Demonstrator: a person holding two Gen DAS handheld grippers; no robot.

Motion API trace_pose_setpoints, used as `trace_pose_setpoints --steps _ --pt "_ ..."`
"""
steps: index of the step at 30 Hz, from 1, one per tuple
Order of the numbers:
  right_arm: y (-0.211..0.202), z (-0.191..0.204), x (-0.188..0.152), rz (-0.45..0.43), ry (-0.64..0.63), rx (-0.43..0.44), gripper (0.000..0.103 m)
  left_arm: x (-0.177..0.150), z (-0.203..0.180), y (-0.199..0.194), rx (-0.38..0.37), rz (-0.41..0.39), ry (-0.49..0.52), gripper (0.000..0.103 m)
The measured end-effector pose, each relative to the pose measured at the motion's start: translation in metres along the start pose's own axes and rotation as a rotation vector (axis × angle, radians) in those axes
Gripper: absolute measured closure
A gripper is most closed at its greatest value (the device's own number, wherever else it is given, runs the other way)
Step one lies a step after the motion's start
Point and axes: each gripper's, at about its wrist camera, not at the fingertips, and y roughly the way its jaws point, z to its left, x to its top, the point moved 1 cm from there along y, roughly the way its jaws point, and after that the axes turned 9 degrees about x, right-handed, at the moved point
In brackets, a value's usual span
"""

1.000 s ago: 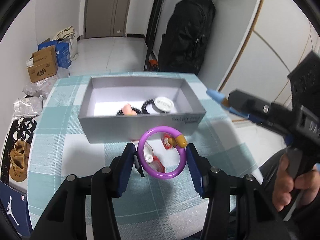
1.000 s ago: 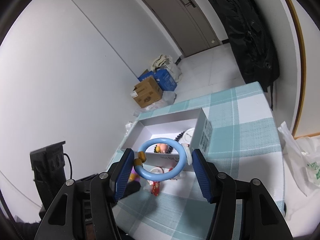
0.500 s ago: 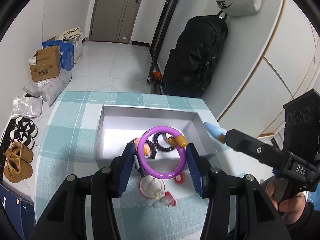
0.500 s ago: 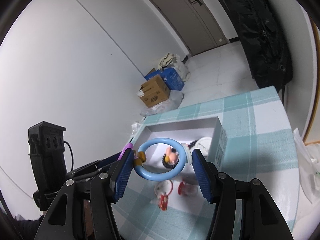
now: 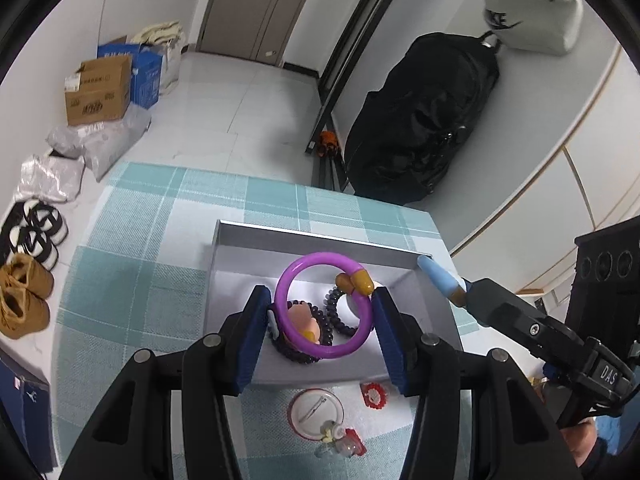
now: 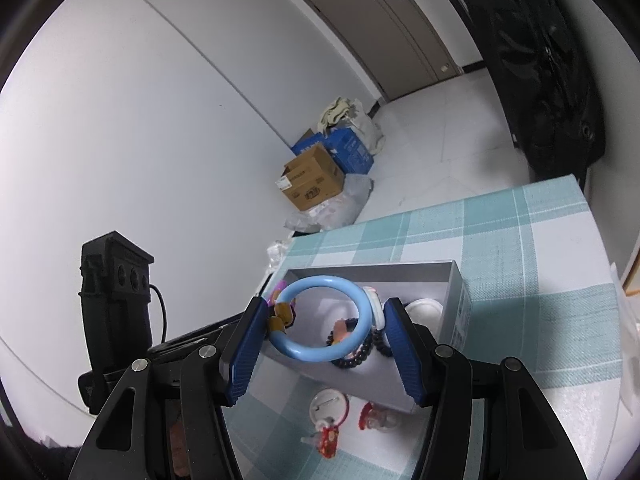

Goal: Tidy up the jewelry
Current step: 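Carry both rings into the silver box and open both grippers, then lift both grippers out of the box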

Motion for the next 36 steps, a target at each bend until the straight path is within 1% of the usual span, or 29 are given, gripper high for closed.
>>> trace_pose_setpoints --steps 5,10,15,19,25,27,30,31,32,34,36 --pt "0.007 -0.011 0.006 0.009 0.027 0.0 0.044 0.003 -0.001 0.009 0.016 0.01 0.023 0.056" --pt "0.012 -0.022 0.007 0.021 0.062 -0.002 0.044 0.005 0.001 0.017 0.016 0.028 0.014 0.056" --pt "0.015 -0.026 0.008 0.027 0.071 0.0 0.044 0.006 0.001 0.018 0.017 0.038 0.015 0.056" --pt "0.014 -0.025 0.008 0.027 0.07 0.0 0.044 0.006 0.001 0.019 0.012 0.042 0.011 0.056" --pt "0.012 -0.023 0.007 0.026 0.066 -0.006 0.044 0.008 0.002 0.018 -0.021 0.036 -0.002 0.056" --pt "0.011 -0.023 0.007 0.021 0.061 -0.016 0.043 0.009 0.002 0.018 -0.024 0.04 -0.01 0.055" --pt "0.011 -0.023 0.007 0.01 0.062 -0.018 0.041 0.011 0.001 0.022 -0.013 0.064 -0.01 0.051" --pt "0.01 -0.023 0.008 0.007 0.06 -0.017 0.037 0.011 0.0 0.022 -0.013 0.069 -0.008 0.043" --pt "0.009 -0.022 0.008 0.004 0.059 -0.016 0.032 0.011 0.0 0.02 -0.023 0.064 -0.013 0.038" --pt "0.003 -0.02 0.008 -0.013 0.056 -0.007 0.031 0.01 0.001 0.013 -0.045 0.041 -0.024 0.035" --pt "-0.002 -0.017 0.01 -0.029 0.046 -0.006 0.031 0.01 0.0 0.01 -0.045 0.033 -0.019 0.034"
